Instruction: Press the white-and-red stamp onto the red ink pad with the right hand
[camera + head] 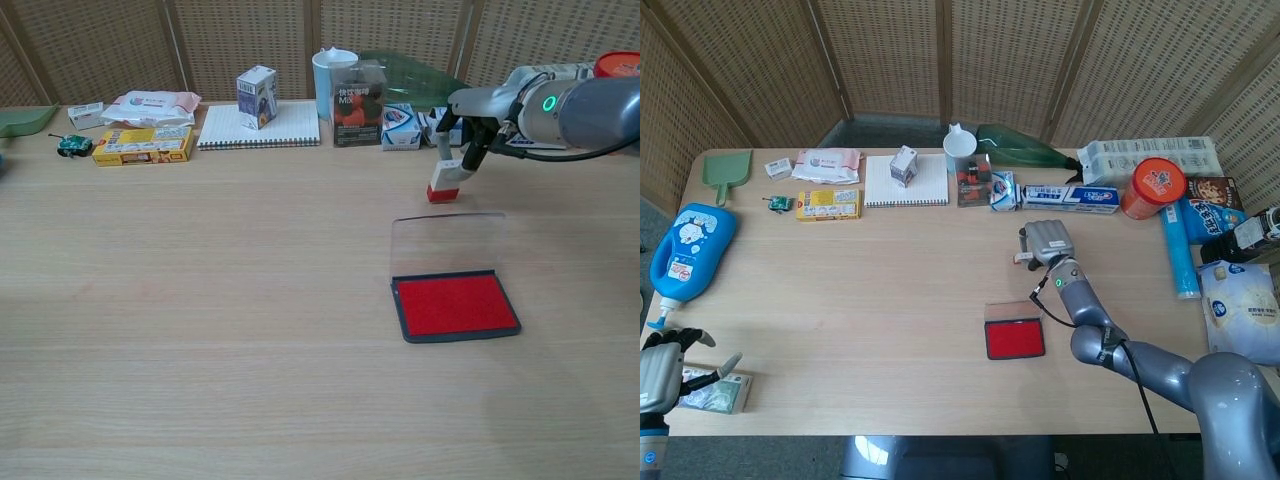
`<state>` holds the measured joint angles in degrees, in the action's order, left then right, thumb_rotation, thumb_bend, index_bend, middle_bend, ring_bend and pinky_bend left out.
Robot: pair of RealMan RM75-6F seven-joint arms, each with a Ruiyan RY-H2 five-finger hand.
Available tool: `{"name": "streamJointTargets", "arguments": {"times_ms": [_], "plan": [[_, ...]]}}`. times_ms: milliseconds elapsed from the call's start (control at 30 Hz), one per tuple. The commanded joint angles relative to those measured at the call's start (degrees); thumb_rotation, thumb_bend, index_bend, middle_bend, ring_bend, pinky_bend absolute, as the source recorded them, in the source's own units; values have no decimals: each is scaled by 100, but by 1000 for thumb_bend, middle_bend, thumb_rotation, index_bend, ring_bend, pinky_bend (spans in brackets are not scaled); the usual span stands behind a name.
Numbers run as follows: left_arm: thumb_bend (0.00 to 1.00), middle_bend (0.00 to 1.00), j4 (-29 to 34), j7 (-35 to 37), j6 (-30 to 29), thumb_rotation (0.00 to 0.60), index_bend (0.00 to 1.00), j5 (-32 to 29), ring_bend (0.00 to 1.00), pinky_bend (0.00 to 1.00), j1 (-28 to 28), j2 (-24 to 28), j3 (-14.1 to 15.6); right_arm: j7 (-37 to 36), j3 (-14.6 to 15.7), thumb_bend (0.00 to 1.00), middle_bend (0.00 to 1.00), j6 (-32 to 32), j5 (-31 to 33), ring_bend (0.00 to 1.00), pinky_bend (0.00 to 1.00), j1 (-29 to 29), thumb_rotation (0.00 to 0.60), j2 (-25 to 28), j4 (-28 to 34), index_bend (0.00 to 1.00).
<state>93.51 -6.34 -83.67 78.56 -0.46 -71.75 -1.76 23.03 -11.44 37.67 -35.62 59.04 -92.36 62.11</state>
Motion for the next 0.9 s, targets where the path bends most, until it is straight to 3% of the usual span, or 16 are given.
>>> {"name": "streamJointTargets", "arguments": {"times_ms": [33, 567, 900], "plan": [[116, 427, -8, 6, -4, 185, 459, 8, 325, 182, 4, -5, 6, -133, -128, 434, 1000, 65, -36, 1000, 1000, -42, 600, 257, 324, 670], [116, 427, -83, 33, 47, 188, 459, 1, 325, 182, 0, -31, 31, -793, -333, 433, 1000, -22, 31, 1000, 1000, -370, 600, 1723, 2271, 699], [117, 427, -138, 70, 107, 183, 459, -15, 325, 182, -10, -77, 47, -1219, -280, 433, 1000, 85, -483, 1000, 1000, -653, 600, 2415, 3494, 701]]}}
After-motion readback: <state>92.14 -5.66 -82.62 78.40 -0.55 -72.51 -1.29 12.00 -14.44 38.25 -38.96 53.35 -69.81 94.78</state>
